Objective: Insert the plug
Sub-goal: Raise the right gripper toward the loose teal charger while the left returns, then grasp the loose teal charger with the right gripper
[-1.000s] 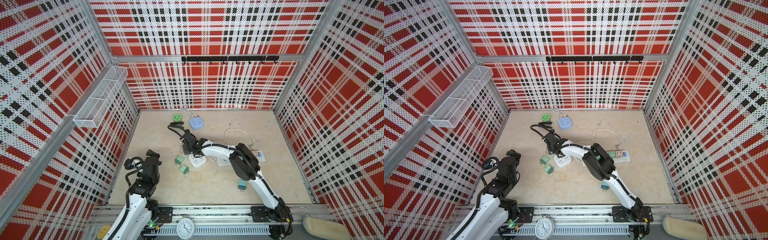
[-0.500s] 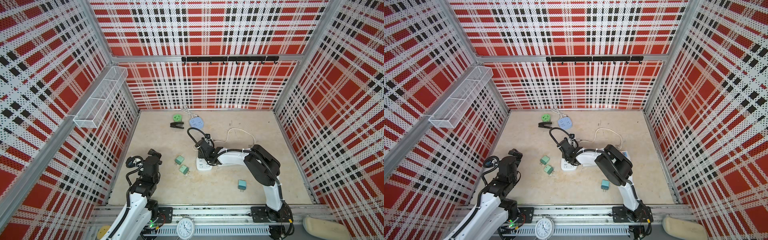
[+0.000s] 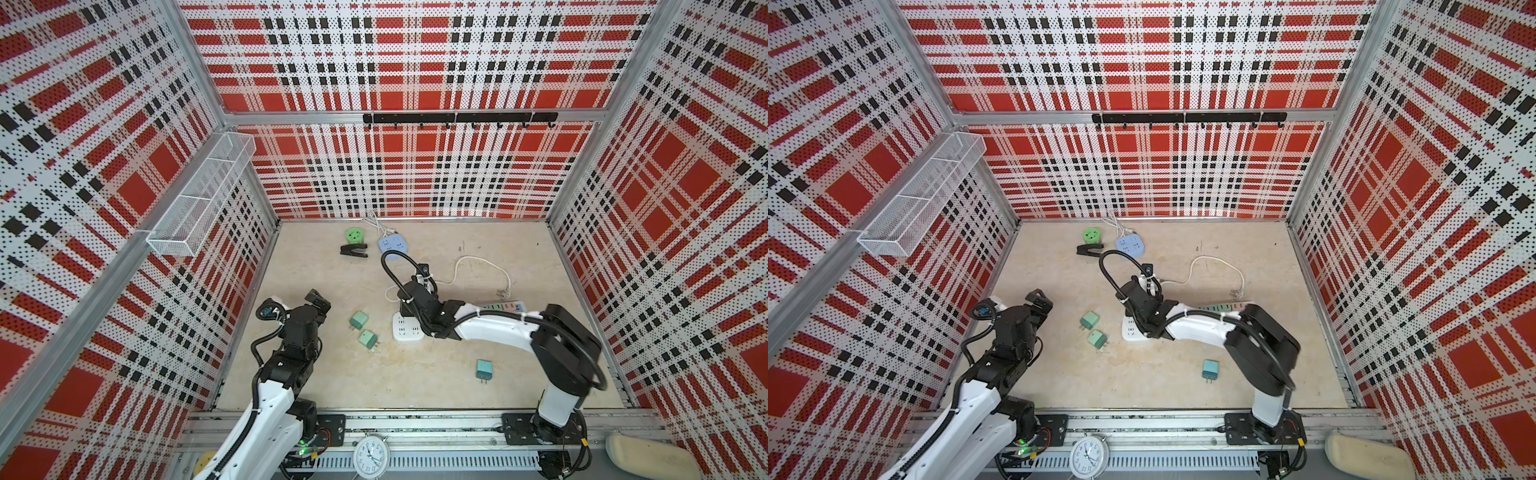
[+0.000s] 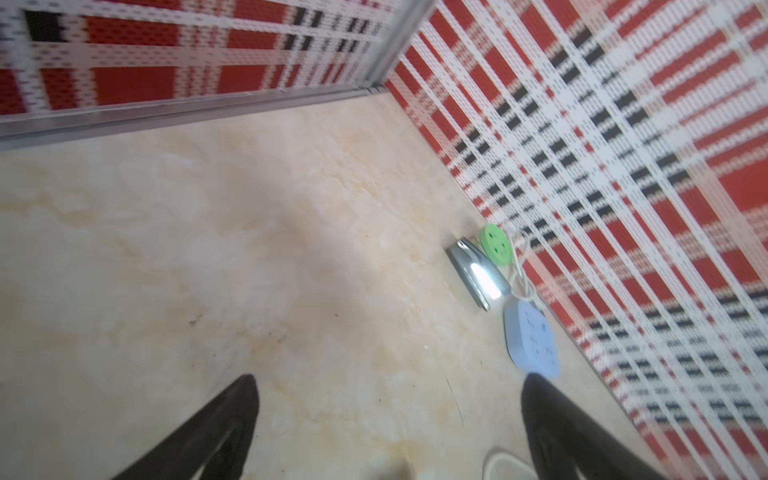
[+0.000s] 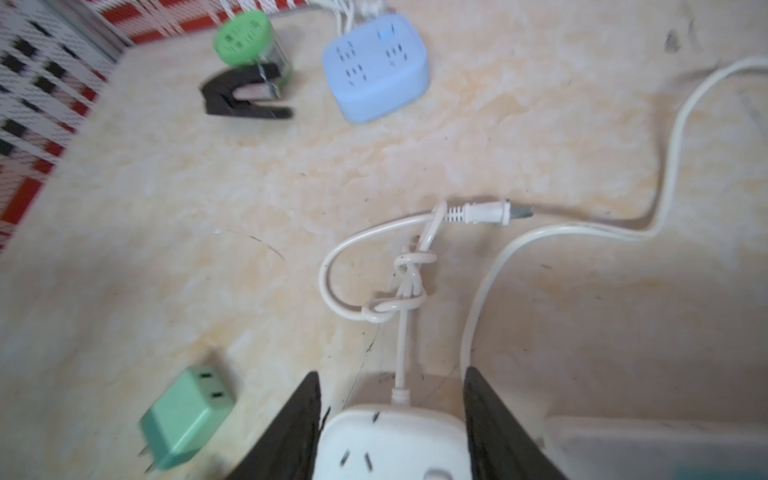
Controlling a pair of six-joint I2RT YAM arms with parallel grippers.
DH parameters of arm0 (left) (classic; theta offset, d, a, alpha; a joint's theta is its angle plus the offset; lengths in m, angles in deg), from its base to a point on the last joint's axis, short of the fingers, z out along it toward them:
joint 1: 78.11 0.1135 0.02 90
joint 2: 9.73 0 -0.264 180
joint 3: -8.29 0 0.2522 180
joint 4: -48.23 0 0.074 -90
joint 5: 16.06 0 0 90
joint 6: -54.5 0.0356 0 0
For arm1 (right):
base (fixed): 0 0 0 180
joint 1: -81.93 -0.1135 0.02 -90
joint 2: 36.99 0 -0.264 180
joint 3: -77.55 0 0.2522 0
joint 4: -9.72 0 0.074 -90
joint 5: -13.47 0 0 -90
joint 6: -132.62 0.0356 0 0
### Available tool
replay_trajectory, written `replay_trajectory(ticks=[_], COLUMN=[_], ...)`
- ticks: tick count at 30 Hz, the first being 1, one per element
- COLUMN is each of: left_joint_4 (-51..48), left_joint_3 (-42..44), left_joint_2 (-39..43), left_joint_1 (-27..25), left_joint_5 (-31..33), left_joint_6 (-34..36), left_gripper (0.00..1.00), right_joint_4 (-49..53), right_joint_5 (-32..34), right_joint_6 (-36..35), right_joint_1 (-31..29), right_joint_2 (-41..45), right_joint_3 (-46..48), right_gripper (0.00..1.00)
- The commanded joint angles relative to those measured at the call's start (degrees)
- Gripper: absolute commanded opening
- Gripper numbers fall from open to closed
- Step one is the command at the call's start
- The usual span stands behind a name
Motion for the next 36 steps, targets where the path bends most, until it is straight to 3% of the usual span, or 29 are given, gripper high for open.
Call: replay_trajectory(ticks=[1,4,9,14,17,23,29,36], left_joint_4=[6.32,10.17,14.04,14.28,14.27,14.14,14.13,14.08], left_joint_3=[-1.66,-1.62,-3.17,-7.85,-10.75,-14.88,-16.19,-15.59], left_joint_2=[-0.09,-1.11,-4.92,-10.64,-13.9,-19.34,-21.02,-19.52], left_joint_1=[-1.44,-3.46,-11.0,-21.86,-28.87,-38.48,-41.45,-41.48], left_joint_5=[-9.54,-13.97,-15.64,-13.14,-9.94,-3.14,-1.45,-0.16], left_joint_6=[10.91,15.49,20.8,26.98,31.36,38.65,41.34,41.43], left_gripper=[0.99,0.99,0.99,0.99,0.99,0.99,0.99,0.99], right_joint_4=[3.44,5.69,13.9,22.46,26.89,27.94,26.76,23.56], right_joint_5=[3.47,3.14,2.18,0.71,-0.04,-2.47,-4.22,-7.46], right_joint_6=[-1.51,-0.31,3.39,5.59,5.76,6.94,8.14,9.7], right_joint_1=[-1.99,-2.9,-3.35,-3.35,-3.34,-3.25,-3.3,-3.34], right_joint_2=[9.28,18.6,36.2,50.09,53.98,53.3,50.47,46.27], right_joint_3=[6.55,15.48,28.65,37.0,38.45,39.88,40.62,41.63], right_gripper=[0.57,0.58,0.59,0.66,0.7,0.74,0.75,0.77])
